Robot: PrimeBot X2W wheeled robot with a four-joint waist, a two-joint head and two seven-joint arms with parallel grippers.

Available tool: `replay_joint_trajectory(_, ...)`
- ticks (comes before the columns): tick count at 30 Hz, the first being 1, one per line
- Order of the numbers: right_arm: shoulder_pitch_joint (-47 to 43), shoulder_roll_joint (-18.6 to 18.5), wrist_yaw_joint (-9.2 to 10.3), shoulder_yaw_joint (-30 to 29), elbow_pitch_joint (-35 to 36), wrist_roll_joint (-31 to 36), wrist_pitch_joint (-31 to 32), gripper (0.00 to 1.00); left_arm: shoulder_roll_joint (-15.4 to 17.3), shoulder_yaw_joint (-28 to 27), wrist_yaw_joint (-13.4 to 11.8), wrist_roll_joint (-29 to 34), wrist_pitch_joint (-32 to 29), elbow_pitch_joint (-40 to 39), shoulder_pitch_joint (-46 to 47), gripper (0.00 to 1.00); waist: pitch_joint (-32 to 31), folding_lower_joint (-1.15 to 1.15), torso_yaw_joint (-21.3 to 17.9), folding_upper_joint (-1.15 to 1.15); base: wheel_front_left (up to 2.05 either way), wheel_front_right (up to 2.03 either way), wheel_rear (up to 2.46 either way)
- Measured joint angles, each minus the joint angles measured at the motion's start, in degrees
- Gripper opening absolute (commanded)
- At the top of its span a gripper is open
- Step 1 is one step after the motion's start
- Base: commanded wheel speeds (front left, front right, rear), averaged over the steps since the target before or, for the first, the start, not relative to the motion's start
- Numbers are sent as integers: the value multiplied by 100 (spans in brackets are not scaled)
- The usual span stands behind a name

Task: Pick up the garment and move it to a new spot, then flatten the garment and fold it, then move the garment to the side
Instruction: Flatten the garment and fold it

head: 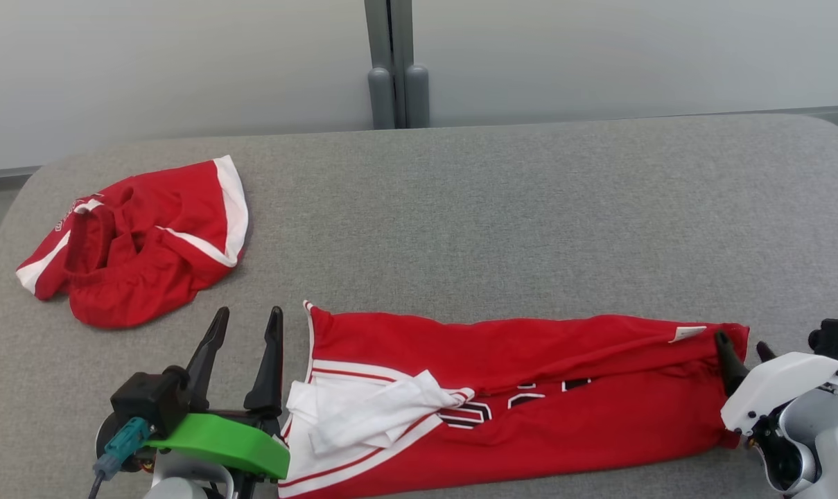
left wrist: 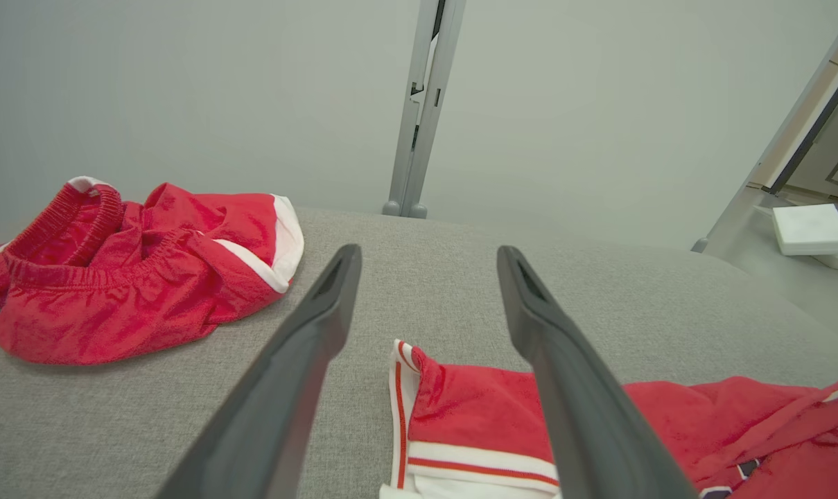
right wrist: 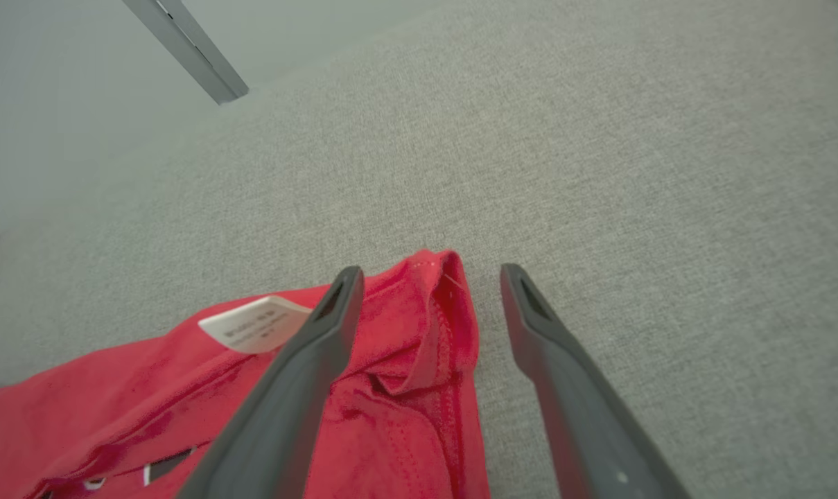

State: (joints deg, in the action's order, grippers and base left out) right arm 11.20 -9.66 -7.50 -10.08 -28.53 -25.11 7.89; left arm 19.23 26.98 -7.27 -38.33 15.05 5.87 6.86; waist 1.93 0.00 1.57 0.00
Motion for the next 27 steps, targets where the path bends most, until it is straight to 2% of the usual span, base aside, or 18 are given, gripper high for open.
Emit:
replay_joint_trajectory(6, -21, 129, 0, -98, -439, 45, 399, 100, -54, 34, 68, 26, 0, 190, 103, 100, 81, 0, 189, 0, 0, 0, 0)
replay_joint_trajectory(17, -16, 230, -4, -261, -770, -125, 410, 100, -91, 51, 131, 63, 0, 319, 115, 100, 185, 0, 246, 0, 0, 0, 0)
replay_joint_trajectory(18, 16, 233, -4, -212, -822, -155, 411, 96, -91, 60, 143, 66, 0, 330, 125, 100, 189, 0, 248, 0, 0, 0, 0)
replay_joint_trajectory(19, 44, 225, -4, -170, -859, -214, 414, 48, -91, 71, 146, 66, -1, 339, 140, 100, 191, 0, 254, 0, 0, 0, 0)
replay_joint_trajectory(20, 75, 226, 3, -123, -886, -309, 422, 35, -91, 78, 152, 66, -1, 343, 153, 100, 192, 0, 263, 0, 0, 0, 0)
replay_joint_trajectory(21, 82, 221, 4, -66, -888, -371, 425, 0, -91, 80, 154, 66, -2, 345, 168, 100, 192, 0, 272, 0, 0, 0, 0)
replay_joint_trajectory(27, 88, 145, 1, 190, -820, -644, 121, 0, -81, 62, 143, 65, -7, 360, 172, 100, 180, 0, 275, 0, 0, 0, 0)
